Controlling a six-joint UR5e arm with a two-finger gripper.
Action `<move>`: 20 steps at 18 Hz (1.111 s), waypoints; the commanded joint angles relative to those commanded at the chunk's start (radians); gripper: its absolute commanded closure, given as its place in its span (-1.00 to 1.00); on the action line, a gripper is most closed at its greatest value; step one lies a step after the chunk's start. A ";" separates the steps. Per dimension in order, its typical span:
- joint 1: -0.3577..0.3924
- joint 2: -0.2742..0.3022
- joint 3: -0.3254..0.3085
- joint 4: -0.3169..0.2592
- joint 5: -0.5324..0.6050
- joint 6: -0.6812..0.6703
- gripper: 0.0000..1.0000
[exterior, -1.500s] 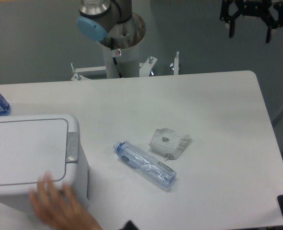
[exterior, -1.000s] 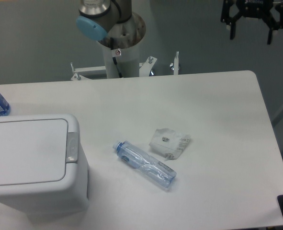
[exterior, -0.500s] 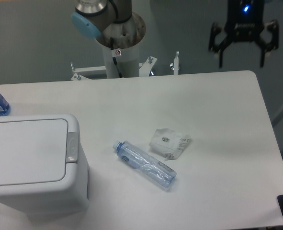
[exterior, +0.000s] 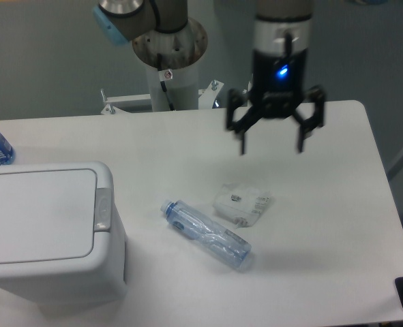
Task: Open the trash can
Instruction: 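Lower the gripper beside the white trash bin's lid edge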
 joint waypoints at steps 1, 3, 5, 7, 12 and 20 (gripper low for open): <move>-0.006 -0.011 0.008 0.000 -0.005 -0.026 -1.00; -0.041 -0.020 0.017 0.002 -0.026 -0.057 -1.00; -0.057 -0.031 0.017 0.024 -0.046 -0.074 -1.00; -0.081 -0.040 0.015 0.032 -0.045 -0.079 -1.00; -0.132 -0.058 0.012 0.032 -0.045 -0.080 -1.00; -0.167 -0.068 0.003 0.034 -0.043 -0.079 -1.00</move>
